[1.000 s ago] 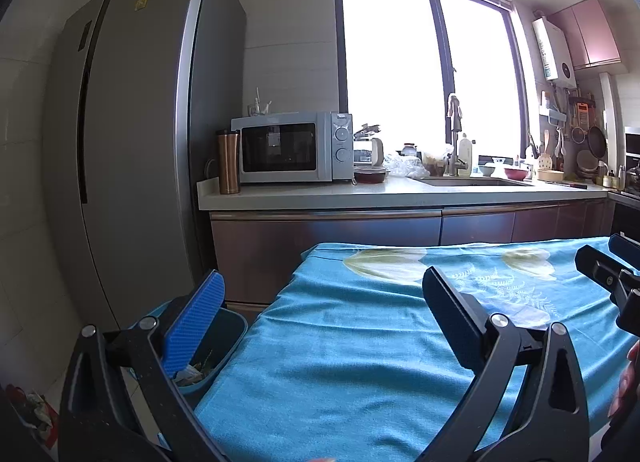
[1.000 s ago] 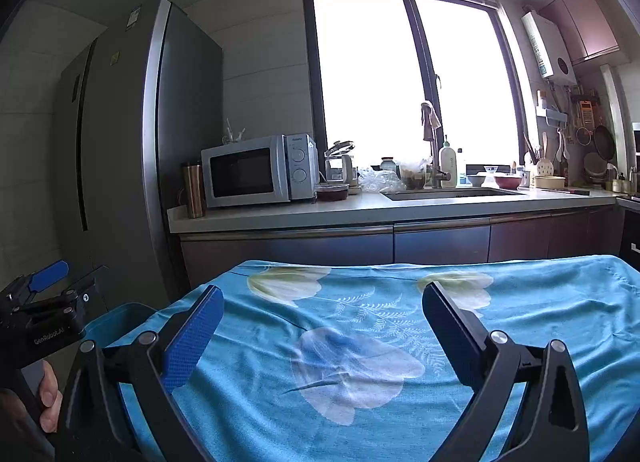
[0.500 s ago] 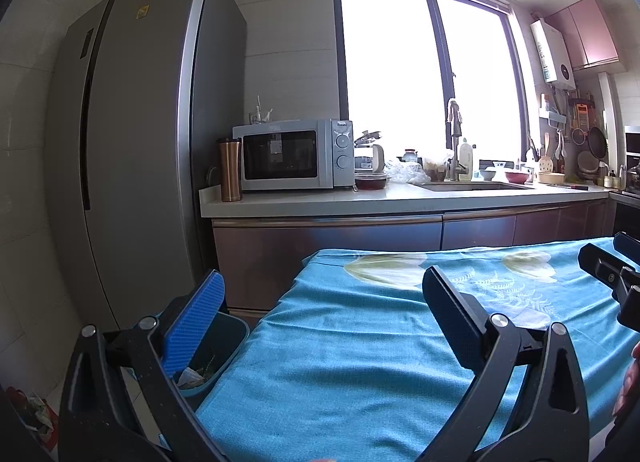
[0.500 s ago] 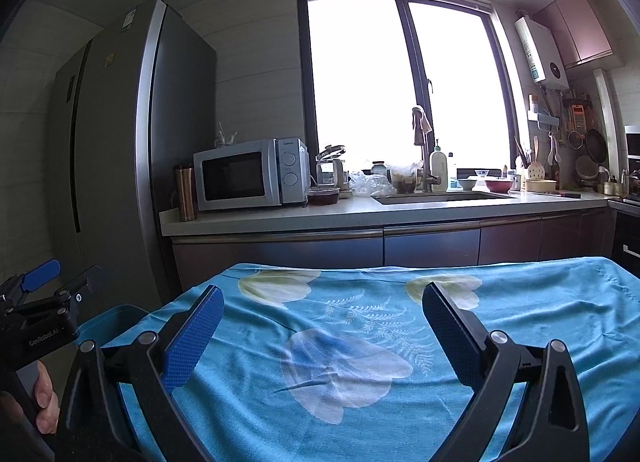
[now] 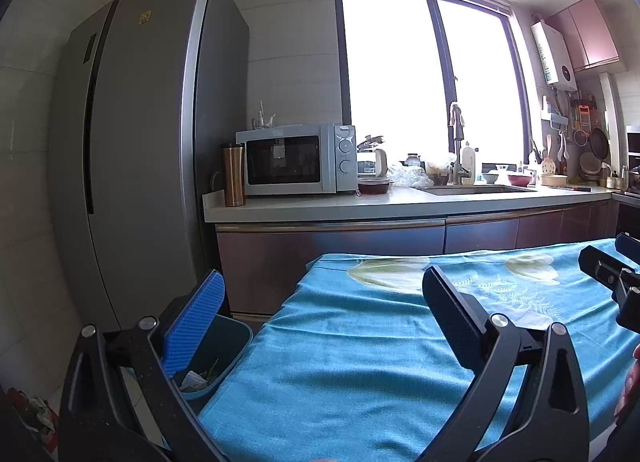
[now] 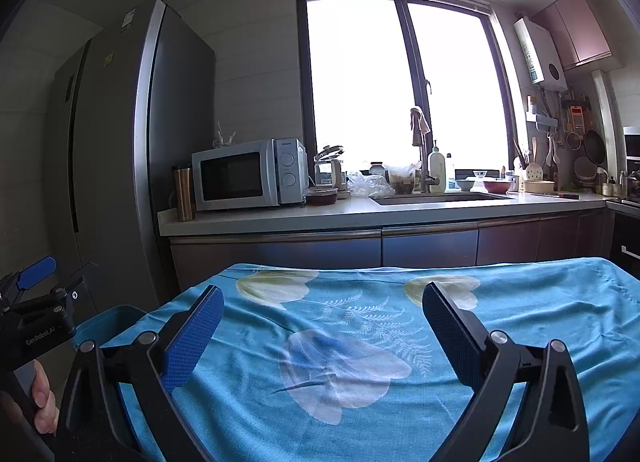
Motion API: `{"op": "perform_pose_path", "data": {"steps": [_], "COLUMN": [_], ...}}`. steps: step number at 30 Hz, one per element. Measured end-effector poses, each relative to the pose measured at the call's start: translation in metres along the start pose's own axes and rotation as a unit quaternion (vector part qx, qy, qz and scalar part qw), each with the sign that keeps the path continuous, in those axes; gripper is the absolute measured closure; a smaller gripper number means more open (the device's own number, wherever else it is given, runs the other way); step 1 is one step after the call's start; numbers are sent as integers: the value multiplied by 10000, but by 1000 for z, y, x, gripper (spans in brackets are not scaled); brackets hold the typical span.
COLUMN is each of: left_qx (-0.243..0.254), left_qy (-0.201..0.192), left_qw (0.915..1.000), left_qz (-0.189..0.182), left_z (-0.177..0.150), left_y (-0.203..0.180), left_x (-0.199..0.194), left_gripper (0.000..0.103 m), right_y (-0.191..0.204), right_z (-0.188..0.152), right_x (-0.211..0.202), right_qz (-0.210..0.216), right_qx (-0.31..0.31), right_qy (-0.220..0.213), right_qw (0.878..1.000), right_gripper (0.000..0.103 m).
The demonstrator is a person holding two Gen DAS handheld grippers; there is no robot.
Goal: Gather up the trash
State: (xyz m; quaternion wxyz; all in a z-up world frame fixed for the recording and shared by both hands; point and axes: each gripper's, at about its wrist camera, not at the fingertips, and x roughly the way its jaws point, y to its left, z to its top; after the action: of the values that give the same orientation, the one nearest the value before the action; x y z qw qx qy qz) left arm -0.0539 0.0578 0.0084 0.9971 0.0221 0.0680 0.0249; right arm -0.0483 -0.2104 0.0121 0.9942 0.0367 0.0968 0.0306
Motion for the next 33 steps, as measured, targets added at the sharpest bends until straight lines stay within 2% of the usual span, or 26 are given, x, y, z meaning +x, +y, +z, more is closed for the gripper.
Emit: {"op": "perform_pose_path", "data": {"steps": [33], "left_qx": [18], "left_qy": [-44], "left_qw": [10000], "left_qz": [65], "left_z": [4], "left_y": [-1], "left_x": [-2], "left_gripper": [6], "right_y": [0], "right_z": [-1], "right_x": [-2], "right_qz": [-96], "right_qx": [29], "right_qy": [-44], "right_qw": [9999], "right_gripper": [7]}}
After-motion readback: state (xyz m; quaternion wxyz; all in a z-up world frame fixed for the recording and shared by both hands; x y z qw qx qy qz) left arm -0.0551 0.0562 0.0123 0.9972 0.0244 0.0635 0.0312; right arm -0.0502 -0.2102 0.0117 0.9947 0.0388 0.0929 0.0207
